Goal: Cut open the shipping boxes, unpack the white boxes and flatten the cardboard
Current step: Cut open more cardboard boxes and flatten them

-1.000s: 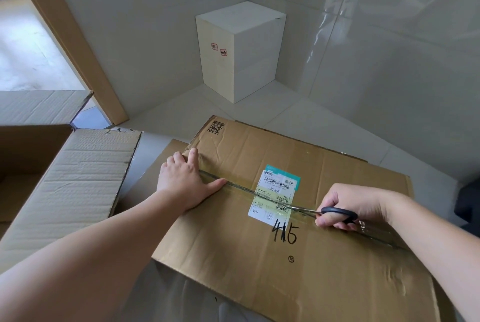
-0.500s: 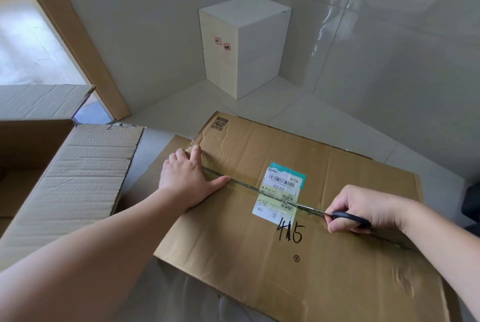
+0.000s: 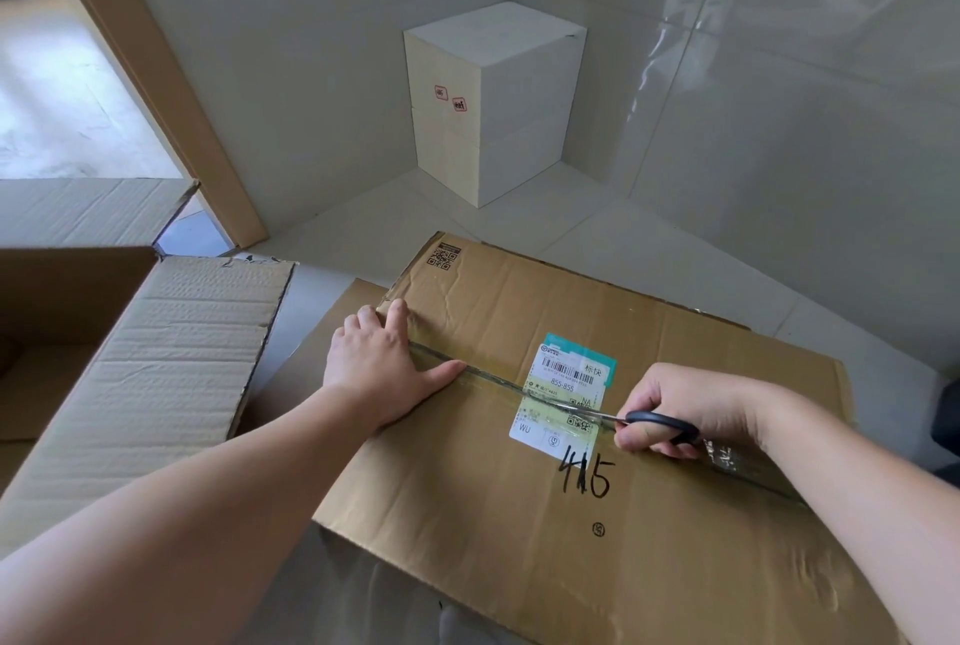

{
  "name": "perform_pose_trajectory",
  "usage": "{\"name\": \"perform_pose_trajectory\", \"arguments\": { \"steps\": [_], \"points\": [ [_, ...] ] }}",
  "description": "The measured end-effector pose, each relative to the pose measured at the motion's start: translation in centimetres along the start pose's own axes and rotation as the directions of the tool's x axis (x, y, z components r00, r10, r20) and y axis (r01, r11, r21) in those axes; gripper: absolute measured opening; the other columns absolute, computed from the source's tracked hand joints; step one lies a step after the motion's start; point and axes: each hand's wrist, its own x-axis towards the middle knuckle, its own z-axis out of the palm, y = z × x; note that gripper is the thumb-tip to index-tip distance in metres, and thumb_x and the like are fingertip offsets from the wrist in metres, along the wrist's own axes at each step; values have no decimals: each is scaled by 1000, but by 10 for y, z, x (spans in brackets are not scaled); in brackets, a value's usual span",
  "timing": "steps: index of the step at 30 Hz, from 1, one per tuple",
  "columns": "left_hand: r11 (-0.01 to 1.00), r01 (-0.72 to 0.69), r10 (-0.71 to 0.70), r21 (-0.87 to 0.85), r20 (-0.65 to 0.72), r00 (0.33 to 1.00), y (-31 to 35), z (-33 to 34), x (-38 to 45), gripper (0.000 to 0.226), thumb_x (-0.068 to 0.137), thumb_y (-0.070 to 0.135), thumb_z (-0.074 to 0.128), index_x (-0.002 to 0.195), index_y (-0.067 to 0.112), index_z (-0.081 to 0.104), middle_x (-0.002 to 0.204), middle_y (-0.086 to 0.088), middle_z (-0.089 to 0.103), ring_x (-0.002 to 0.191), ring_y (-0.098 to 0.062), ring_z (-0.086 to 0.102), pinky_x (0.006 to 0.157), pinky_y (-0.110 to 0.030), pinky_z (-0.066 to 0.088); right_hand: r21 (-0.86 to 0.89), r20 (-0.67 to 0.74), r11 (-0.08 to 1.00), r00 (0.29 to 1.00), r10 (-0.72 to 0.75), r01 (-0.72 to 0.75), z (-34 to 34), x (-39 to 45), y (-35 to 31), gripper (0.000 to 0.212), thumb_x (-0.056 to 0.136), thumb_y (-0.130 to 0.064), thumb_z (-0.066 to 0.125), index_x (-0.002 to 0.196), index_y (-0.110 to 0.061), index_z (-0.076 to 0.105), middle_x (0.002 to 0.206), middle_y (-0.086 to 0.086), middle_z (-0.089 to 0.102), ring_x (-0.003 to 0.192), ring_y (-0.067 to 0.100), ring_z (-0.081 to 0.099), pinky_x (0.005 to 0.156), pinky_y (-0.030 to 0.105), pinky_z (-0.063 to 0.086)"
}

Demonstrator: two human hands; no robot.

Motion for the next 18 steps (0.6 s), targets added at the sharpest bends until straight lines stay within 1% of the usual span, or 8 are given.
{"name": "perform_pose_trajectory", "arguments": {
  "steps": [9,11,14,16,18],
  "points": [
    [1000,-13,13,-4,-4,1000,-3,0,0,107,57,94,27,137,22,30,121,-11,48,113,-29,46,97,-38,37,17,18,1000,1000,-21,20,4,13,-10,27,74,-39,78,59,-17,69,51,3,54,41,12,44,44,18,36],
    [1000,-16,16,-10,-6,1000,-4,0,0,107,57,94,27,137,23,30,121,-10,49,113,-29,46,97,-38,37,23,18,1000,1000,-22,21,4,15,-11,29,72,-41,79,59,-16,68,51,3,54,41,12,44,43,18,36],
    [1000,-23,23,-20,-15,1000,-5,1,0,107,56,94,27,137,23,29,121,-10,48,114,-29,45,98,-37,37,6,10,999,999,-38,38,7,21,-19,32,73,-46,77,56,-21,67,51,0,55,42,11,45,44,18,37],
    [998,-23,22,-62,-7,1000,-6,1,-1,110,56,94,32,139,23,27,125,-9,47,117,-28,44,101,-37,36,-37,-12,998,999,-43,43,12,30,-30,35,70,-52,77,54,-22,67,51,0,56,43,12,45,47,20,37],
    [992,-17,18,-122,11,1000,-9,0,-1,116,54,94,38,143,22,24,130,-8,45,122,-28,41,104,-36,34,-44,-26,998,998,-52,51,15,38,-41,37,66,-56,77,55,-22,68,52,1,56,45,12,45,47,21,38]
  ]
}}
